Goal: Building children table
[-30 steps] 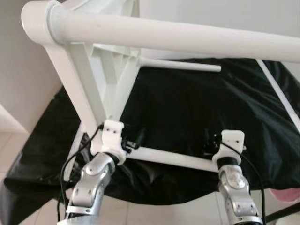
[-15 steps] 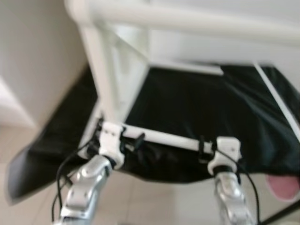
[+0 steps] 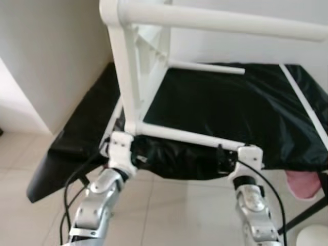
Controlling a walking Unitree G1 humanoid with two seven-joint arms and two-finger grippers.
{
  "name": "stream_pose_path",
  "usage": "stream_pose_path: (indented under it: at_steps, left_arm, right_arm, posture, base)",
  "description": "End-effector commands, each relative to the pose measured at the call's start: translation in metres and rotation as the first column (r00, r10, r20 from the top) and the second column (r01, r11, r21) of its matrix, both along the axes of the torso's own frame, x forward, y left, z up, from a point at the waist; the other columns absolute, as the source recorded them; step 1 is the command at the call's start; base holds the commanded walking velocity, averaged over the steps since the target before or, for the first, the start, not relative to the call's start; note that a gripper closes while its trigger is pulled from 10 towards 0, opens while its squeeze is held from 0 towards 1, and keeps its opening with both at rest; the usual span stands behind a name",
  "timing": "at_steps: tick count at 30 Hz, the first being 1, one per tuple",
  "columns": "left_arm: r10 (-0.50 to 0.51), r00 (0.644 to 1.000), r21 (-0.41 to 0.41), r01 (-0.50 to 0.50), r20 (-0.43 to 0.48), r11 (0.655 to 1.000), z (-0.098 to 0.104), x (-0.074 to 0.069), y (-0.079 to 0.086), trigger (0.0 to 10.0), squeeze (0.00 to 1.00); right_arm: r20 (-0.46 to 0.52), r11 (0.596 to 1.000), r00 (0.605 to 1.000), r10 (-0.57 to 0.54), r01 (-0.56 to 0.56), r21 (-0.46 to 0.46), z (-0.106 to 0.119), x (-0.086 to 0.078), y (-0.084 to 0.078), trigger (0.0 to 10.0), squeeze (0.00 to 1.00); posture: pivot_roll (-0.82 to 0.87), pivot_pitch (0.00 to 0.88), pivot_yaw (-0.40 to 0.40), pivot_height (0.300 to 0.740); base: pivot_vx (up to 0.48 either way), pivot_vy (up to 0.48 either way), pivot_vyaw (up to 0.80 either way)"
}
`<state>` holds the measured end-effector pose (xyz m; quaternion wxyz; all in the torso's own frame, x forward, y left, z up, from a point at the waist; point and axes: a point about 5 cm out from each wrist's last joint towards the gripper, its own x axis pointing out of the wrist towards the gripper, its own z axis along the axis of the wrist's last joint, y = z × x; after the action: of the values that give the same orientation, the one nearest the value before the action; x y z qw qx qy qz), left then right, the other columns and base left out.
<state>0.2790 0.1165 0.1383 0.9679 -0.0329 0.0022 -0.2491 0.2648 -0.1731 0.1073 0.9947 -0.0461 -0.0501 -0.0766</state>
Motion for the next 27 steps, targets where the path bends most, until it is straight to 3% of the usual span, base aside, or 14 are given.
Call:
stream_pose_path:
  at_steps: [1, 7, 8, 9, 17, 18, 23, 24, 27]
  left_arm:
    - [0.012, 1.000, 0.007, -0.012, 0.019, 1.000, 0.003, 0.000, 0.002, 10.0, 0.00]
    - [-0.040, 0.998, -0.014, 0.041, 0.048, 0.999, 0.011, 0.003, 0.001, 10.0, 0.00]
    - [-0.047, 0.997, -0.009, 0.048, 0.054, 0.999, 0.012, 0.003, 0.001, 10.0, 0.00]
    - [-0.065, 0.996, -0.015, 0.066, 0.056, 0.998, 0.013, 0.003, 0.001, 10.0, 0.00]
    - [-0.165, 0.985, 0.051, 0.162, 0.058, 0.985, 0.012, 0.001, -0.006, 10.0, 0.00]
    - [-0.213, 0.975, 0.071, 0.209, 0.061, 0.975, 0.011, -0.003, -0.010, 10.0, 0.00]
    - [-0.314, 0.948, 0.105, 0.308, 0.045, 0.946, 0.009, -0.010, -0.017, 10.0, 0.00]
    - [-0.352, 0.935, 0.113, 0.345, 0.040, 0.932, 0.008, -0.013, -0.019, 10.0, 0.00]
    - [-0.428, 0.902, 0.096, 0.423, 0.045, 0.901, 0.014, -0.020, -0.025, 10.0, 0.00]
  right_arm:
    - [0.000, 1.000, 1.000, -0.017, 0.017, -0.021, 0.003, 0.002, -0.002, 10.0, 0.00]
    - [0.057, 0.994, 0.998, -0.006, 0.012, -0.106, 0.023, 0.006, -0.007, 10.0, 0.00]
    - [0.075, 0.995, 0.997, 0.001, 0.006, -0.104, 0.027, 0.007, -0.007, 10.0, 0.34]
    - [0.101, 0.995, 0.995, 0.008, 0.002, -0.100, 0.033, 0.008, -0.008, 10.0, 1.00]
    - [0.078, 0.994, 0.996, 0.051, -0.044, -0.099, 0.038, 0.012, -0.004, 10.0, 1.00]
    - [0.052, 0.985, 0.992, 0.118, -0.110, -0.131, 0.032, 0.009, 0.002, 10.0, 0.00]
    - [0.000, 0.947, 0.975, 0.223, -0.217, -0.236, 0.021, 0.001, 0.006, 10.0, 0.00]
    - [-0.015, 0.924, 0.961, 0.274, -0.268, -0.273, 0.019, -0.003, 0.008, 10.0, 0.00]
    - [-0.054, 0.881, 0.917, 0.395, -0.395, -0.260, 0.016, -0.012, -0.001, 10.0, 0.00]
  posture:
    - [0.02, 0.013, 0.045, 0.740]
    - [0.02, 0.003, 0.035, 0.740]
    - [0.01, 0.000, 0.033, 0.740]
    - [0.01, 0.000, 0.033, 0.740]
    - [0.01, 0.000, 0.030, 0.740]
    - [0.00, 0.000, 0.029, 0.740]
    - [0.00, 0.000, 0.030, 0.740]
    - [0.00, 0.000, 0.032, 0.740]
    - [-0.01, 0.000, 0.037, 0.740]
  base:
    - [0.000, 0.000, 0.00]
    - [0.000, 0.000, 0.00]
    - [0.000, 0.000, 0.00]
    - [0.000, 0.000, 0.00]
    - [0.000, 0.000, 0.00]
    - [0.000, 0.000, 0.00]
    - [0.000, 0.000, 0.00]
    - [0.000, 0.000, 0.00]
    - [0.000, 0.000, 0.00]
